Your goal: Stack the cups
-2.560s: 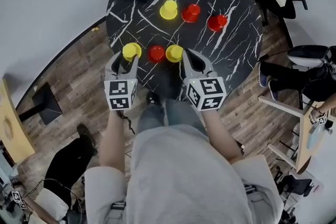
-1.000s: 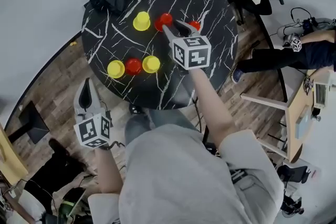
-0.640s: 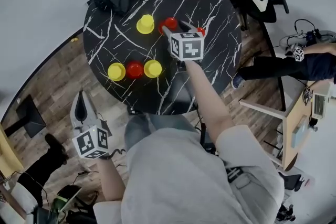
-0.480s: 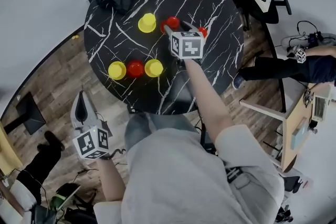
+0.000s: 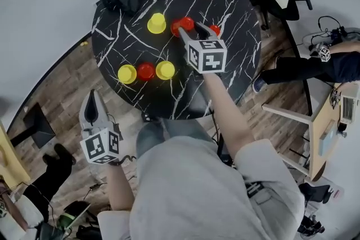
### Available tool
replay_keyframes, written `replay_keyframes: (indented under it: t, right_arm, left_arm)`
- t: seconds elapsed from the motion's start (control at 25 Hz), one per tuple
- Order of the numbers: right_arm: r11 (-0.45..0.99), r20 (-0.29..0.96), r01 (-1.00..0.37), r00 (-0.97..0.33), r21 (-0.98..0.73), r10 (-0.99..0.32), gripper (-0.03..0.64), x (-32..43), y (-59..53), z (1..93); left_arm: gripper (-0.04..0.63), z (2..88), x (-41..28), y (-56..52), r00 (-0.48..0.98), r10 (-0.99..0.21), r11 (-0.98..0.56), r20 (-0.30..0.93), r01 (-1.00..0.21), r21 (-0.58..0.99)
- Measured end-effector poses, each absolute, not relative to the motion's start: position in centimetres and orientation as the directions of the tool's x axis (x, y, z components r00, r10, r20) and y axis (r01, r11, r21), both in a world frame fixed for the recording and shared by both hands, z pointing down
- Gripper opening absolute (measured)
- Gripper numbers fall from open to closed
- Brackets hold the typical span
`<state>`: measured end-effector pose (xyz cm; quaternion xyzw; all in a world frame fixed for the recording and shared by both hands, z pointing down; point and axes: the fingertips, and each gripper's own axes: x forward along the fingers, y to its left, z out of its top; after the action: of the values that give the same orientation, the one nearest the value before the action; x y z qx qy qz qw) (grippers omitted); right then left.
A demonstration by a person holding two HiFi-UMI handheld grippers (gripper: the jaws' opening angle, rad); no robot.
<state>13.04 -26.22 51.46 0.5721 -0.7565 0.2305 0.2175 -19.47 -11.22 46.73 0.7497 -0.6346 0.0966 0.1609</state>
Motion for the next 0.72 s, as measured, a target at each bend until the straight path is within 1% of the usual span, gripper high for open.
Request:
replay_keyframes:
  t: [0.4,0.72]
  right_arm:
    - [0.276,0.489,-0.951,-0.31,-0.143,-0.815,0.206,11.2,-20.2,45.6]
    - [0.357,0.475,-0.923,-0.38,-0.142,-0.794,0.204,7.0,-15.8,44.2]
  left_arm:
    - [0.006,44.0,-16.9,-11.7,0.286,-0.916,-0.266,0.281,-0.958,0.107]
    - [0.006,42.7,-16.8,-10.2,0.318,-0.914,-0.304,0.253,-0.948,0.097]
